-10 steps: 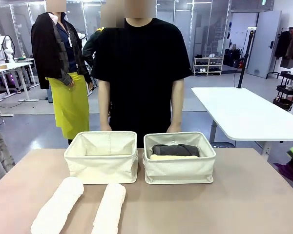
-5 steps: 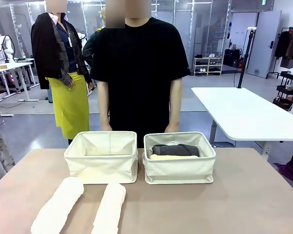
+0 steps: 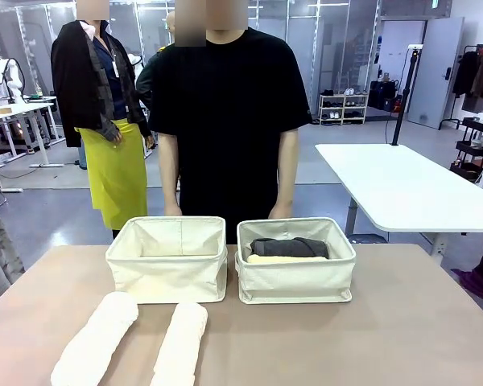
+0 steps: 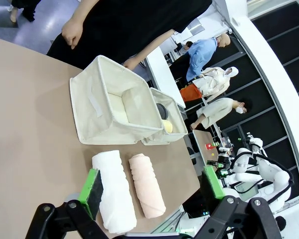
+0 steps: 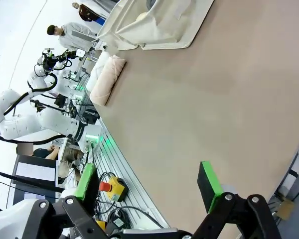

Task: Divide the towels into two baskets.
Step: Pick up one hotel-folded towel from the bottom of the table and place it in the Fabric basket indicated by the person.

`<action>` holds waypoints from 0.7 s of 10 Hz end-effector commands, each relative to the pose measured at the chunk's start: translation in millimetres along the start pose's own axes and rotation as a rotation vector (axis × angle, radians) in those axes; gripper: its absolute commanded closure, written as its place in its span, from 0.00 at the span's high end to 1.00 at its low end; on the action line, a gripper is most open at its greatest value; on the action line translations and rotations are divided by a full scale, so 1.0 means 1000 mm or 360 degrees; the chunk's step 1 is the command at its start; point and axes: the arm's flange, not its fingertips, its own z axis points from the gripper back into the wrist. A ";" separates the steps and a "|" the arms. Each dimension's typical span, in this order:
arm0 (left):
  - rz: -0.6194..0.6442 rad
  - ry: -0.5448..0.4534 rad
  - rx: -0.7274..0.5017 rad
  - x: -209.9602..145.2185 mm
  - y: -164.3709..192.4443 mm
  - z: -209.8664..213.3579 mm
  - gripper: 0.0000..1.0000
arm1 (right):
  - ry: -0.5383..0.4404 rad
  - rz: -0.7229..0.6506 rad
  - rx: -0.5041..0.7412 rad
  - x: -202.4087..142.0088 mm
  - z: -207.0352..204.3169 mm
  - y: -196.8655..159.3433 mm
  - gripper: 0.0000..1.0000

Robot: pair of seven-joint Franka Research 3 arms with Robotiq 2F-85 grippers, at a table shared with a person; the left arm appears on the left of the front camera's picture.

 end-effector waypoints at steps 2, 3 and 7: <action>-0.0002 -0.0010 -0.0009 0.000 0.000 0.002 1.00 | 0.0022 0.0000 -0.0013 -0.001 0.000 0.006 1.00; -0.0002 -0.0010 -0.0009 0.000 0.000 0.002 1.00 | 0.0022 0.0000 -0.0013 -0.001 0.000 0.006 1.00; -0.0002 -0.0010 -0.0009 0.000 0.000 0.002 1.00 | 0.0022 0.0000 -0.0013 -0.001 0.000 0.006 1.00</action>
